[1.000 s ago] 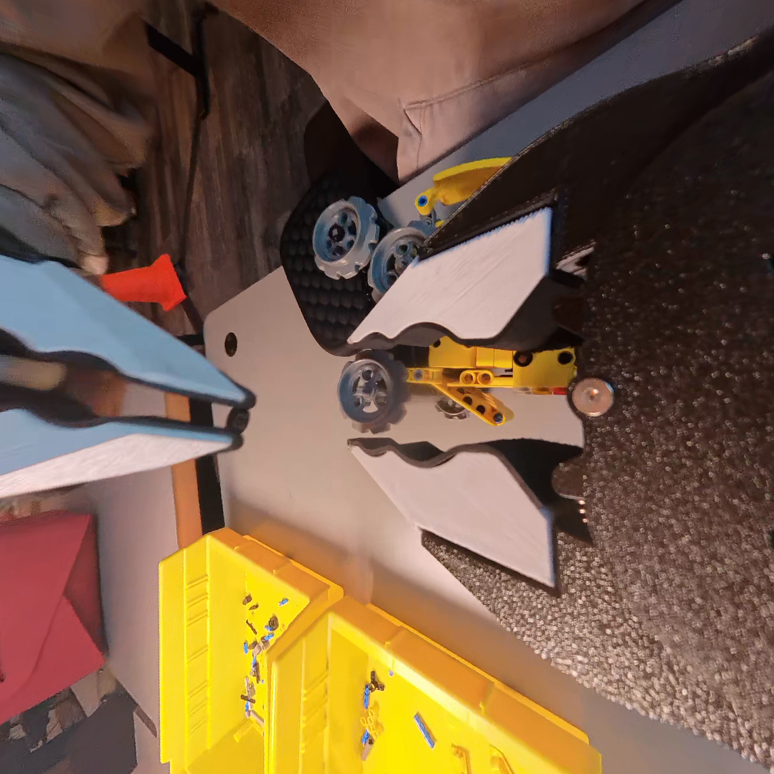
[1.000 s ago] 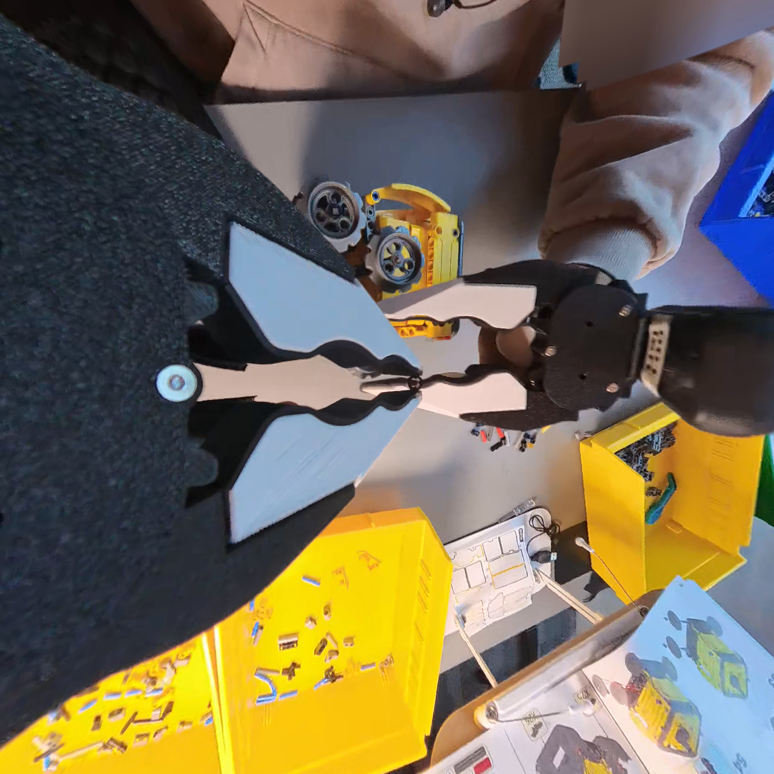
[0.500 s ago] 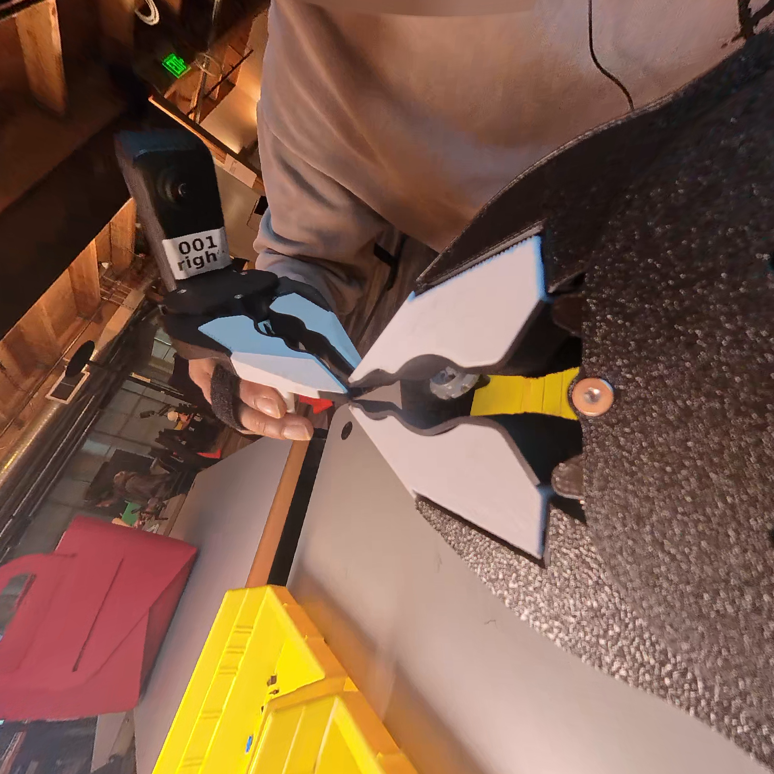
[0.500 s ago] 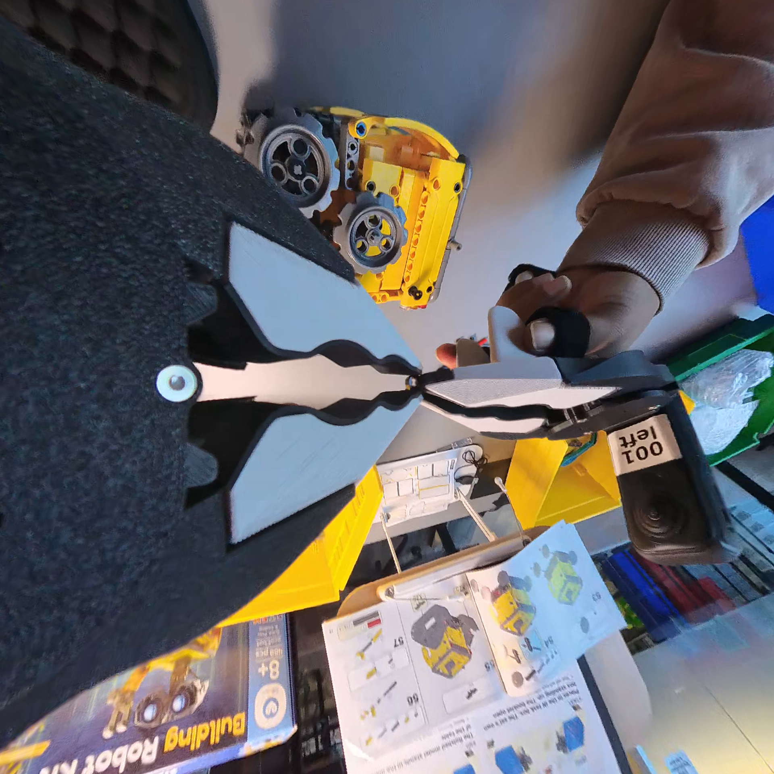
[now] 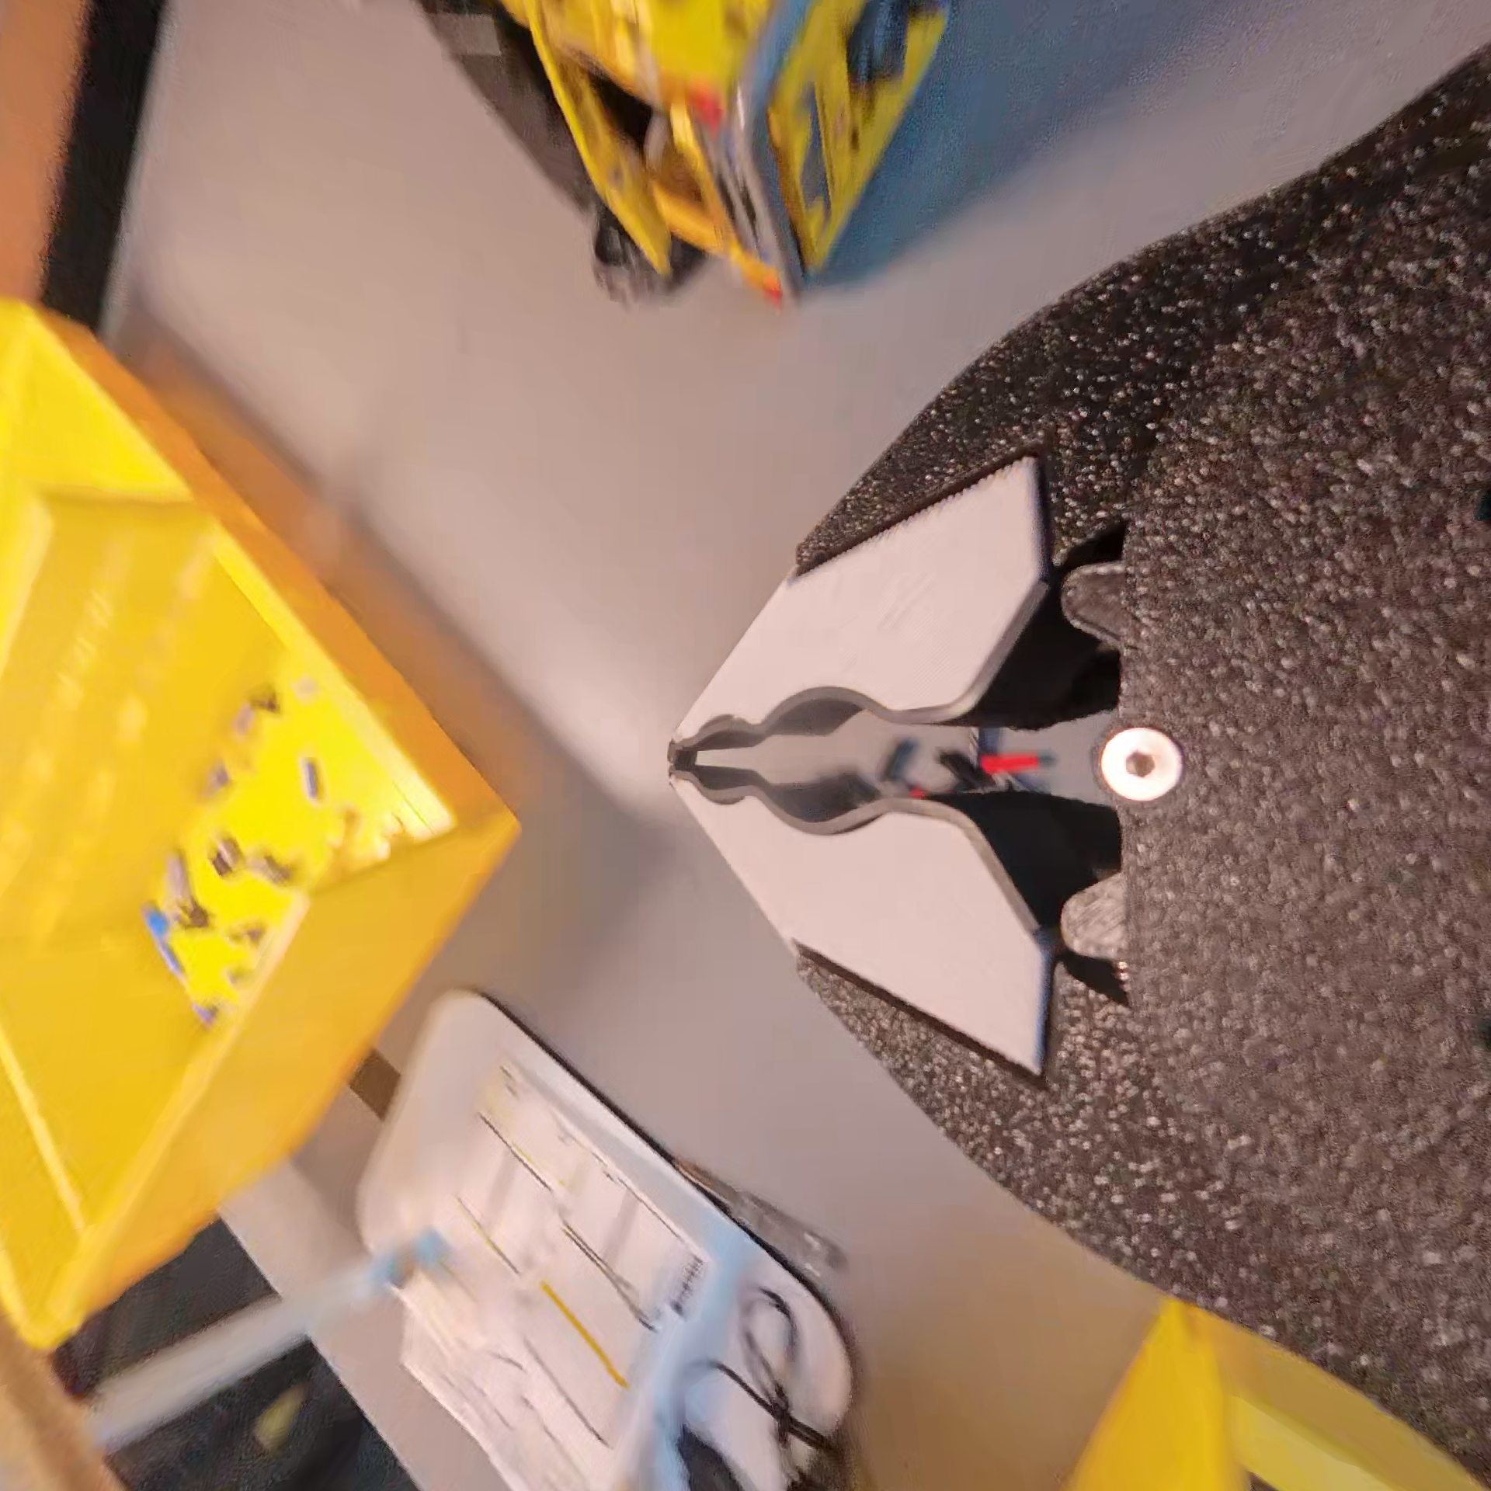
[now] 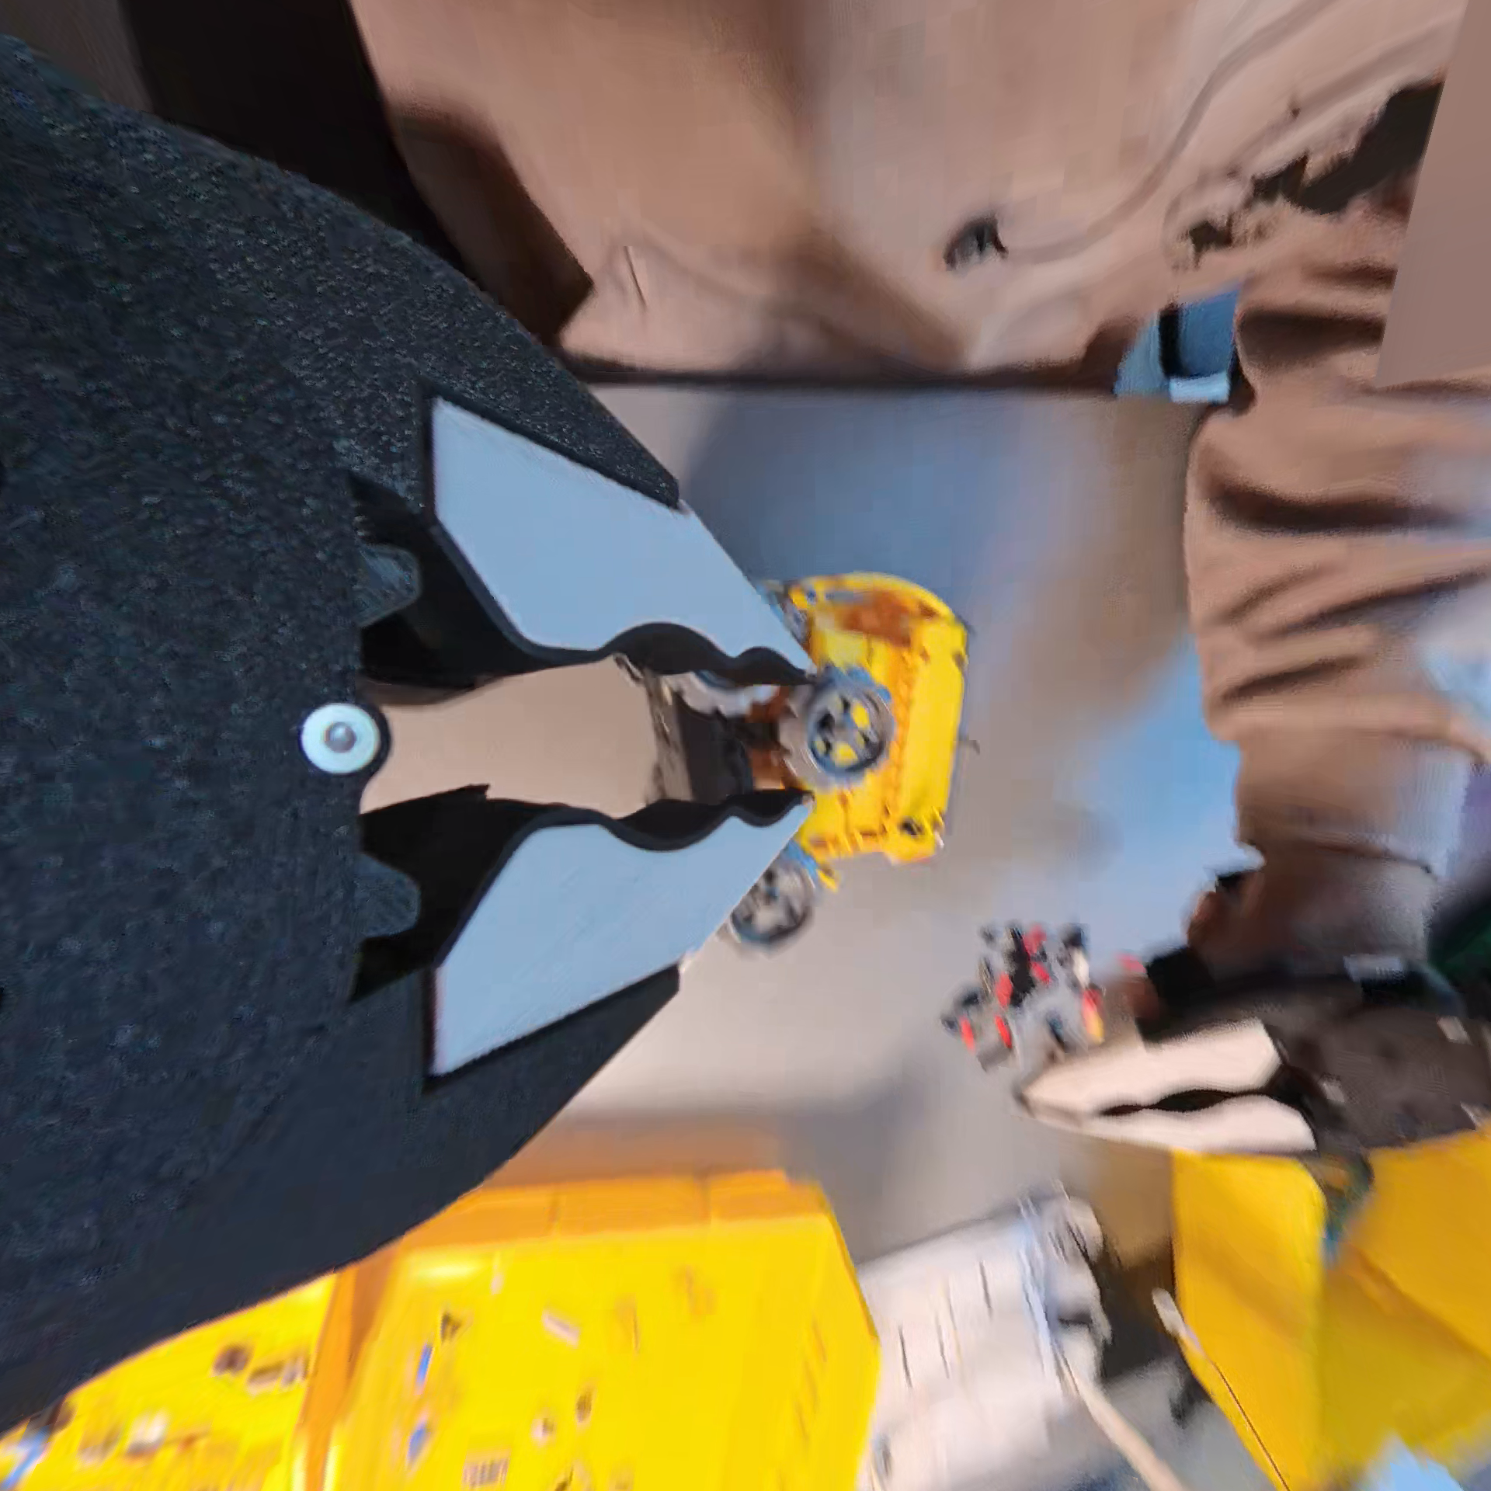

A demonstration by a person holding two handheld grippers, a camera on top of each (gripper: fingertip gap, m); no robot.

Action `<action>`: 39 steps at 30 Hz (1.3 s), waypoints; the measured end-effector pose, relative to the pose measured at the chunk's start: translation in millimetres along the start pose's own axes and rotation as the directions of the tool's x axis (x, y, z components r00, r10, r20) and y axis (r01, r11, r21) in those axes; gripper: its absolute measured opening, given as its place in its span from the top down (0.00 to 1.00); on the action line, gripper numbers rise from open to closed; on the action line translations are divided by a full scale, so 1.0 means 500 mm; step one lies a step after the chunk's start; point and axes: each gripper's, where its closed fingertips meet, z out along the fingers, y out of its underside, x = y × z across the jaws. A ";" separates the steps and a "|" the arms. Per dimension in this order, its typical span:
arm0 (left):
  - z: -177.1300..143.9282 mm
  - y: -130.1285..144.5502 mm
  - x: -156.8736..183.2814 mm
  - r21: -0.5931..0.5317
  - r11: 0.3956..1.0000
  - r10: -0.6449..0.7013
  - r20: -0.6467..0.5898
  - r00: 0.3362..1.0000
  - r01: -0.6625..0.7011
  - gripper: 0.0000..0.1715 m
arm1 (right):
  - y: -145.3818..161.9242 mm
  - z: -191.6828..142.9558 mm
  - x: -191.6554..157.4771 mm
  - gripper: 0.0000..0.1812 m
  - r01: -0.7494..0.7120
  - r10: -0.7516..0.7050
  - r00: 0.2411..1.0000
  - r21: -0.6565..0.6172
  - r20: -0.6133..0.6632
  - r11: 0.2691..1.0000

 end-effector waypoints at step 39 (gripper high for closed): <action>-0.032 -0.082 0.517 0.273 0.819 0.572 -0.454 0.683 -0.505 0.73 | 0.053 0.041 -0.048 0.98 -0.223 0.222 0.975 -0.122 -0.017 0.967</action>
